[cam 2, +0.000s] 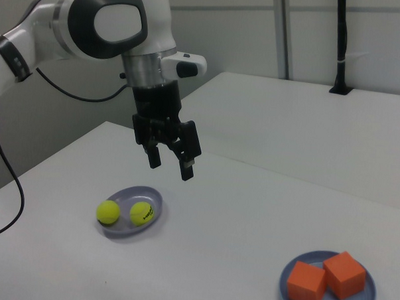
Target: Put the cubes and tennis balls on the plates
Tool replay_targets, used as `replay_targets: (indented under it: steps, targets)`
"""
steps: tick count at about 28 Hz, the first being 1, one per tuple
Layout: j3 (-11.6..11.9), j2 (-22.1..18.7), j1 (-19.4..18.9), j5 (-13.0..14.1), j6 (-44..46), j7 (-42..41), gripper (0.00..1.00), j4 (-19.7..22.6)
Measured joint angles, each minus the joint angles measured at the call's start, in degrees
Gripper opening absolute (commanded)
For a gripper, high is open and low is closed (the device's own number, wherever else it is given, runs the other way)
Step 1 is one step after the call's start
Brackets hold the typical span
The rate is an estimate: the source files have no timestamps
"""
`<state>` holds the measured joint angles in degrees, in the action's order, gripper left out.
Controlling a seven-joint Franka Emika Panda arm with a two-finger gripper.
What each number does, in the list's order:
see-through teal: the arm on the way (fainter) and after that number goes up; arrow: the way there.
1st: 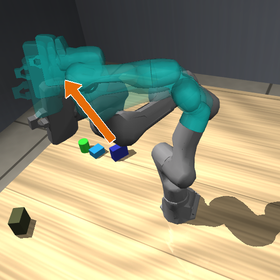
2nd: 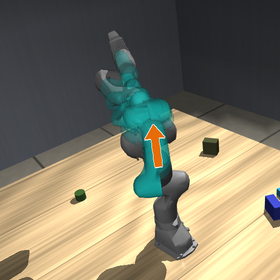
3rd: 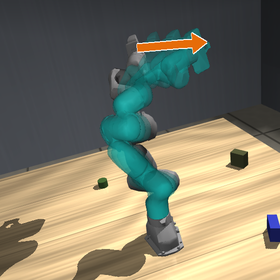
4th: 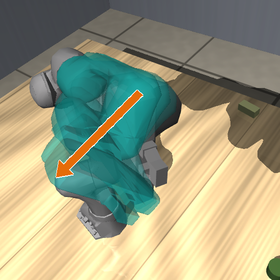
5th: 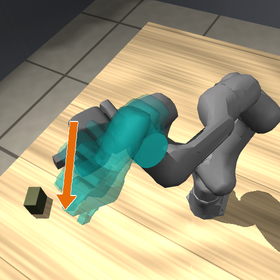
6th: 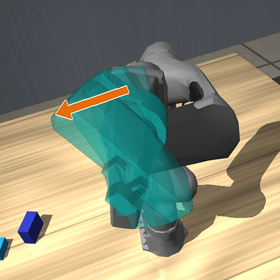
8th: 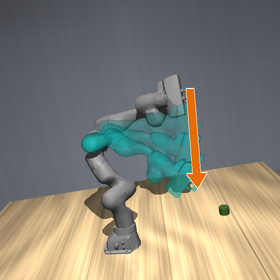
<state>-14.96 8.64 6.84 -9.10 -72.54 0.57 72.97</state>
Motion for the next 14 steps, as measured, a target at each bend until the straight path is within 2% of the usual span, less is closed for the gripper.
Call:
replay_targets:
  steps: [14]
  targets:
    - [0.0, 0.0, 0.4, 0.9, 0.0, 1.1, 1.00, 0.1]
